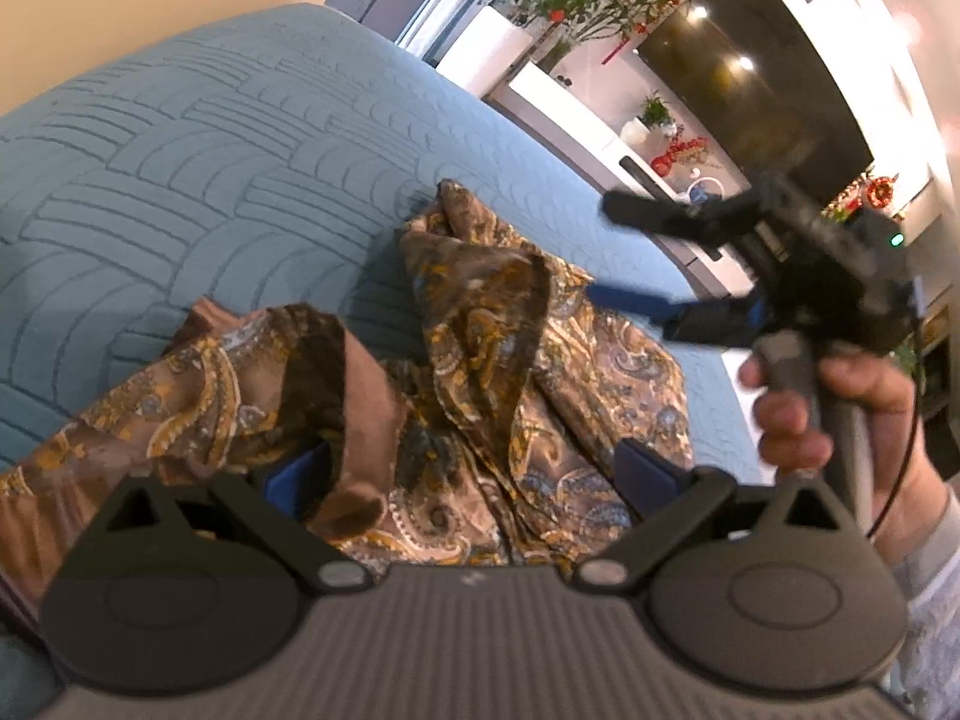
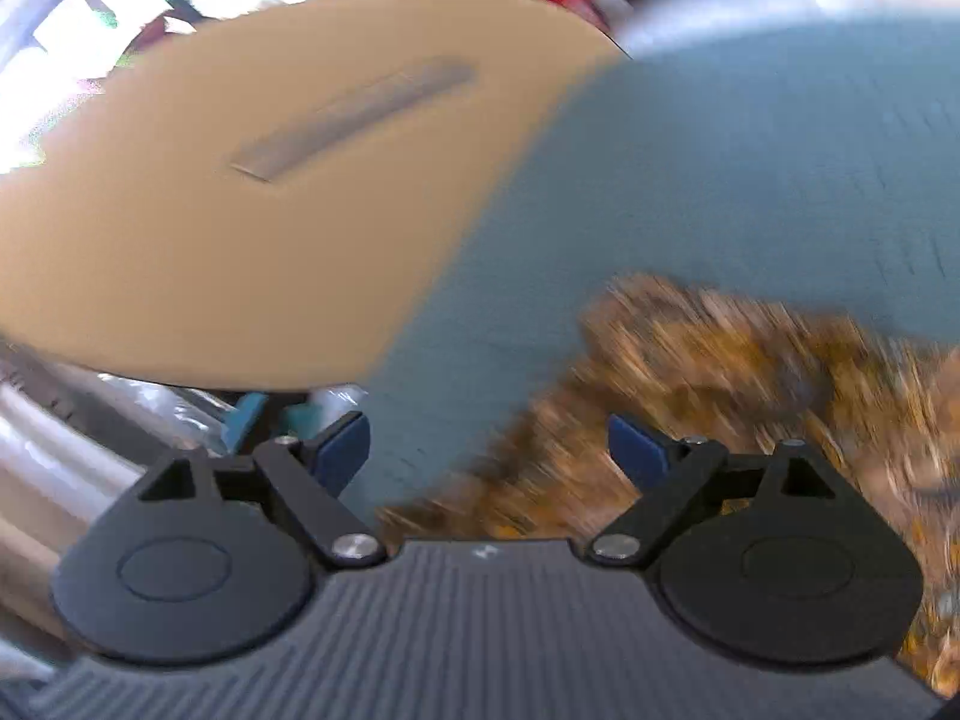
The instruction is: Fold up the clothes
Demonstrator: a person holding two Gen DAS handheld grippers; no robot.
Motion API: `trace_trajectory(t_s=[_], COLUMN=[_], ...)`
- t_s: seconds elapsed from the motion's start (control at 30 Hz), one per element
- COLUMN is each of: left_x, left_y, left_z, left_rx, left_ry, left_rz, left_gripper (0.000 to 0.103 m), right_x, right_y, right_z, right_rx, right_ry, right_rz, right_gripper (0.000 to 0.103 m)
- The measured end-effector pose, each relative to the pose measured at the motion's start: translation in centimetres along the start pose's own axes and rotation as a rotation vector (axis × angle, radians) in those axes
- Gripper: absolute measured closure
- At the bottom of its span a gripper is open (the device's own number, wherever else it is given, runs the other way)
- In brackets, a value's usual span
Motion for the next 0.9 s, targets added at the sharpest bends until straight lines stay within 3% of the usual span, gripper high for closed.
trace_trajectory(t_s=[0.1,0.13,0.2,0.23,0.3,0.37,0.5,0.57,0.77,0.9], left_x=[0.0,0.0,0.0,-0.1,-0.2,-0.4,-0.4,-0.3,-0.4,-0.5], left_y=[0.0,0.0,-0.1,-0.1,-0.3,-0.5,-0.5,-0.6,-0.9,-0.9], left_z=[-0.1,0.0,0.1,0.2,0.3,0.6,0.6,0.4,0.2,0.0], left_rx=[0.005,0.008,0.013,0.017,0.025,0.035,0.038,0.044,0.055,0.060], left_ry=[0.003,0.004,0.001,-0.004,-0.013,-0.025,-0.028,-0.025,-0.025,-0.027], left_rz=[-0.001,0.000,-0.001,-0.002,-0.007,-0.015,-0.017,-0.018,-0.024,-0.027], left_gripper=[0.002,0.002,0.002,0.002,0.002,0.002,0.002,0.002,0.002,0.002], right_x=[-1.7,-1.2,-0.2,0.8,2.3,3.0,2.8,1.7,0.7,1.3], right_y=[-0.8,0.2,1.7,3.0,4.4,5.1,3.2,1.1,-1.4,-2.7], right_z=[0.3,0.3,0.4,1.0,2.3,3.8,5.9,6.5,7.3,7.1], right_rx=[0.086,0.068,0.017,-0.052,-0.175,-0.231,-0.261,-0.308,-0.278,-0.305], right_ry=[-0.082,-0.066,-0.029,0.010,0.088,0.120,0.175,0.272,0.350,0.437], right_rz=[-0.007,0.060,0.170,0.241,0.304,0.296,0.160,0.079,0.100,0.107], right_gripper=[0.015,0.015,0.015,0.015,0.015,0.029,0.035,0.037,0.043,0.058])
Point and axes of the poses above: each gripper's, at about its wrist camera, not at the fingertips, and y roughly against the way its jaws point, z to its right, x to its top, the point moved 5 cm from there along -y, roughly the way its jaws point, and after that the axes turned 1 degree about y, right-handed, at the moved point
